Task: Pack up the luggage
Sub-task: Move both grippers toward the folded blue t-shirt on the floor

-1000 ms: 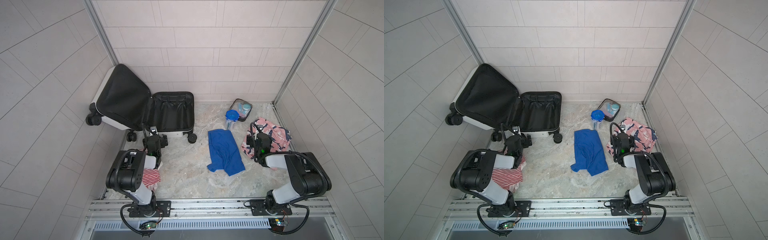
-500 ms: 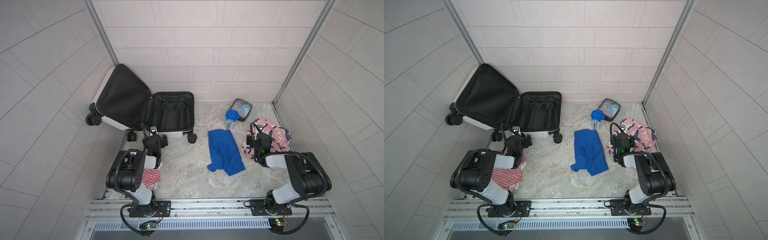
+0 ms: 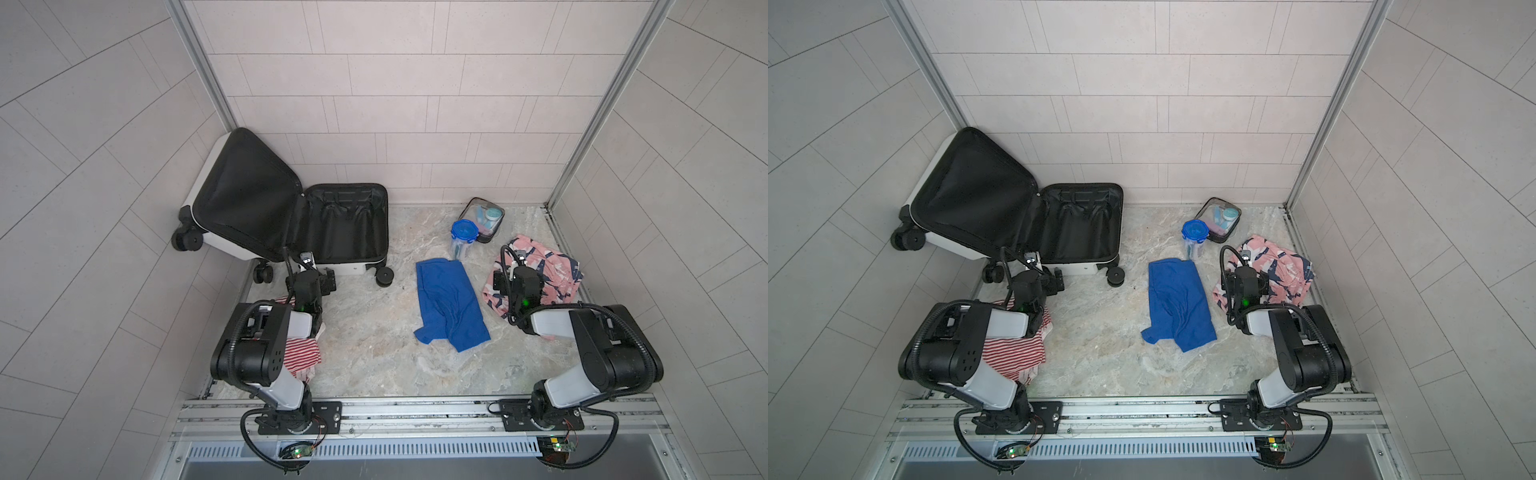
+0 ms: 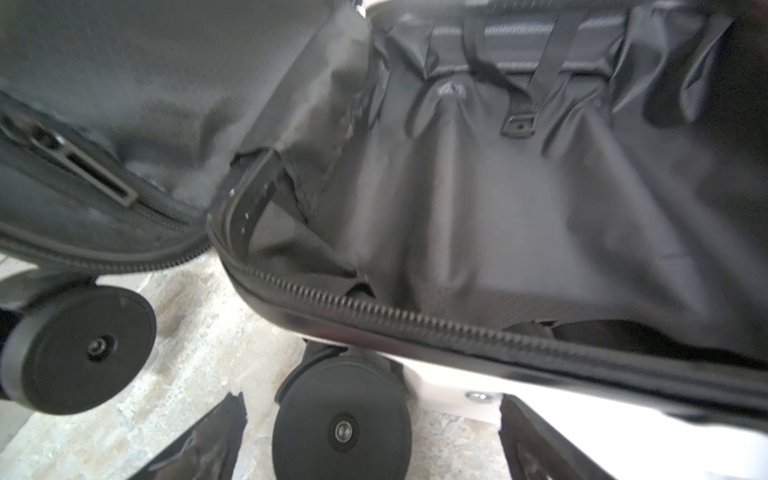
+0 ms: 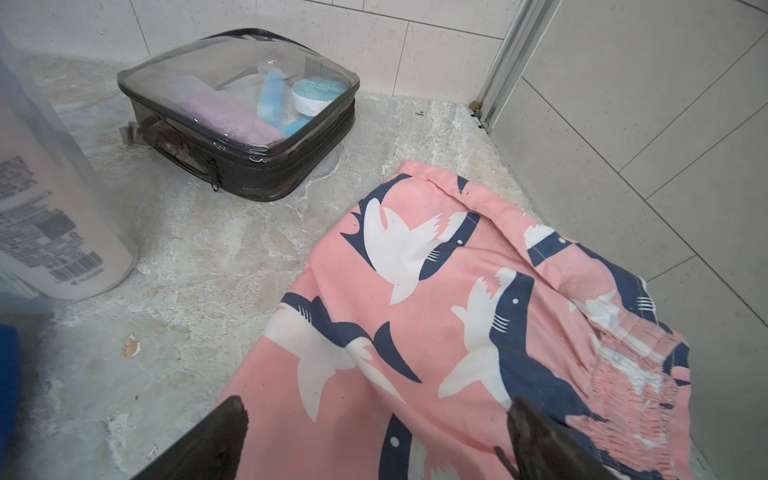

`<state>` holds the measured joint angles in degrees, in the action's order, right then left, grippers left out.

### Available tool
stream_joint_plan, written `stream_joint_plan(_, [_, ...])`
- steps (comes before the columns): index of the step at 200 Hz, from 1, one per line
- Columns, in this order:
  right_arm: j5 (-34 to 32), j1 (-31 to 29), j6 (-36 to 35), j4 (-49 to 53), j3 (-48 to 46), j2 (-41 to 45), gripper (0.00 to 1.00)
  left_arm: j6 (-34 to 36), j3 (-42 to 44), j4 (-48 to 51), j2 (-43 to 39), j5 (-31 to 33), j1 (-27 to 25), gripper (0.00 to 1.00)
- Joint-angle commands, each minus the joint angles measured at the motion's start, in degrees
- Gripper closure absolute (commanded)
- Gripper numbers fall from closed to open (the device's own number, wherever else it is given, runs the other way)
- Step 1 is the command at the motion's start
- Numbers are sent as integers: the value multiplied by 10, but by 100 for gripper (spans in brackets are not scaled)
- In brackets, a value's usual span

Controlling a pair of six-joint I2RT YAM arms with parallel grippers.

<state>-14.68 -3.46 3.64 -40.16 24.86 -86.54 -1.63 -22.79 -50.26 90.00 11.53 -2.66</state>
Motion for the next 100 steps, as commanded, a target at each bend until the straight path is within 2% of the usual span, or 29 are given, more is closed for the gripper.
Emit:
stream_joint_plan(1, [-25,-1,12,39,8,49,0,4,-4,27,-51,-2,0,0])
stream_joint_plan(40, [-27,-1,14,128,34,115,0,6,-25,132,-134,7,-11,0])
stream_joint_plan(56, [-23,-1,36,166,47,149,1,-9,-35,170,-177,9,-14,0])
stream_joint_plan(83, [-11,-1,83,238,68,221,1,-64,-72,264,-252,14,-18,0])
stream_joint_plan(100, [-4,-1,117,303,86,266,1,-125,-121,376,-289,25,-18,0])
